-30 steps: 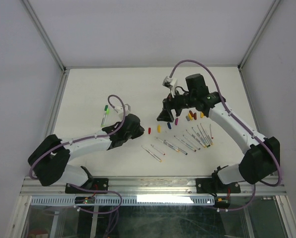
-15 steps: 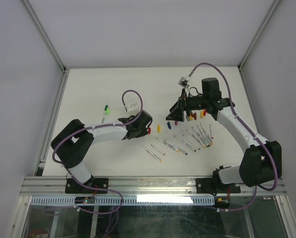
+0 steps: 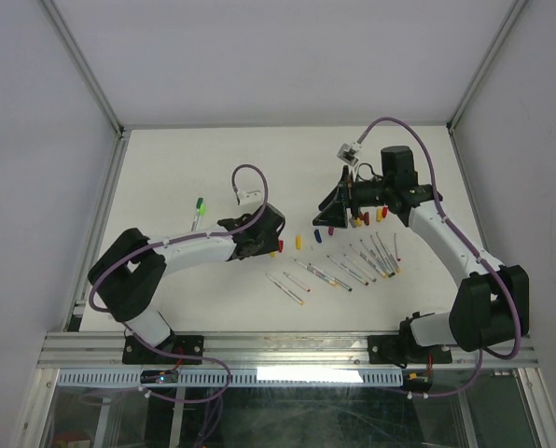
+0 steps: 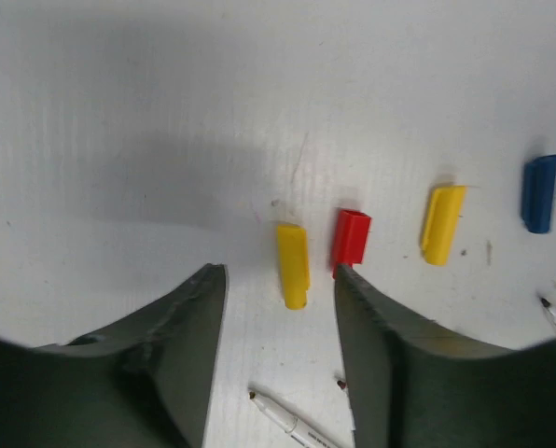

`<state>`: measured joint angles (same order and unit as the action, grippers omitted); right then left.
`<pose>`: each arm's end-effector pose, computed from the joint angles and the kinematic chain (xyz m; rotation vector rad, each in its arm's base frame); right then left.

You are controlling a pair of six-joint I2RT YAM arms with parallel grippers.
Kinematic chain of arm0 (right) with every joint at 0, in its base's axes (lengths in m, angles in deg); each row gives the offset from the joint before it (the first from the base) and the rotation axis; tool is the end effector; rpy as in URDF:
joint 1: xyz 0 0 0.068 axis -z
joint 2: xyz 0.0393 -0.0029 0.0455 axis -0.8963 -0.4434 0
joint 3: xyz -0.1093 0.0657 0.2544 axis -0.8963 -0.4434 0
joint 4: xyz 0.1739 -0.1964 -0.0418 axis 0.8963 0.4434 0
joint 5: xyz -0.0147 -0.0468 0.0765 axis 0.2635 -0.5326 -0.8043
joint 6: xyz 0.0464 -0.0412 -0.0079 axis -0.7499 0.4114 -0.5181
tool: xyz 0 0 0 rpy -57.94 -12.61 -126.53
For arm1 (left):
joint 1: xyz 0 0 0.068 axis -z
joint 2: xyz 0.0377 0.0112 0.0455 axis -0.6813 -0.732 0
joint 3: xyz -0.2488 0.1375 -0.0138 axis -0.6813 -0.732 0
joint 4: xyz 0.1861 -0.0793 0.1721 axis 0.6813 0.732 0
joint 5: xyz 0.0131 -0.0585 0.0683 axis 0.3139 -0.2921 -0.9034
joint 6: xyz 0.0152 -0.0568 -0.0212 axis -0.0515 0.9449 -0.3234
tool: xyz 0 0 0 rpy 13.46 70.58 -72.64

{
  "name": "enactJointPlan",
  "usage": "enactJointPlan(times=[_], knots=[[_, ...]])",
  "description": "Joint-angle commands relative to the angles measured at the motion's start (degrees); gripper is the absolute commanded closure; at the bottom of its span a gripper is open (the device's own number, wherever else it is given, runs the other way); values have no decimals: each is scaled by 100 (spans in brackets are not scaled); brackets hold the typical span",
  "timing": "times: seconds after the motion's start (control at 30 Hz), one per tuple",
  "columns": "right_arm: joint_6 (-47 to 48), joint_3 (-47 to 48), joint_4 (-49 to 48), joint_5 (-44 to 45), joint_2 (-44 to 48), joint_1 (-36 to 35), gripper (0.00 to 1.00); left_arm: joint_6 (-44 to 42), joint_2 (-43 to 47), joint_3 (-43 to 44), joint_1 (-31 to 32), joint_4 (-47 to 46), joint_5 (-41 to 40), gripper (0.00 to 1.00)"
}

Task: Open the pen caps
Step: Place the pen cap at the center of the board, then pick up the pen from the center of the board.

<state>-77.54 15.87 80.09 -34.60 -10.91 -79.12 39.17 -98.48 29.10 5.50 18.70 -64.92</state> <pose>0.2707 0.1191 0.3045 -0.9816 1.8395 1.3109 0.2325 -0.2334 0.1665 -0.2029 2.5158 -0.1281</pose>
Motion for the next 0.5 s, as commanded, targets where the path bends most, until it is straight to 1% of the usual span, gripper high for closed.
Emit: enactJointPlan(times=[0.0,0.03,0.1,0.13,0.17,0.23,0.3,0.37,0.47], knots=[[-12,18,-238,-254,140,47,19,-729,953,140,60,-102,-213,45],[-7,19,-240,-271,144,49,19,-825,1128,63,60,-114,-369,40],[3,10,-237,-292,149,45,19,-1030,1495,-141,41,-155,-699,25],[10,11,-248,-300,149,49,19,-1148,1672,-256,2,-171,-826,21],[18,4,-241,-316,149,46,19,-1278,1835,-377,-77,-207,-902,19],[27,3,-241,-328,149,43,19,-1587,2166,-677,-463,-358,-855,17],[29,-5,-241,-338,149,50,19,-1921,2514,-1036,-995,-670,-487,16],[38,-7,-237,-326,141,47,19,-2208,2861,-1394,-1548,-1065,-21,13],[47,-24,-237,-309,131,47,19,-2596,3244,-1703,-2145,-1275,19,9]])
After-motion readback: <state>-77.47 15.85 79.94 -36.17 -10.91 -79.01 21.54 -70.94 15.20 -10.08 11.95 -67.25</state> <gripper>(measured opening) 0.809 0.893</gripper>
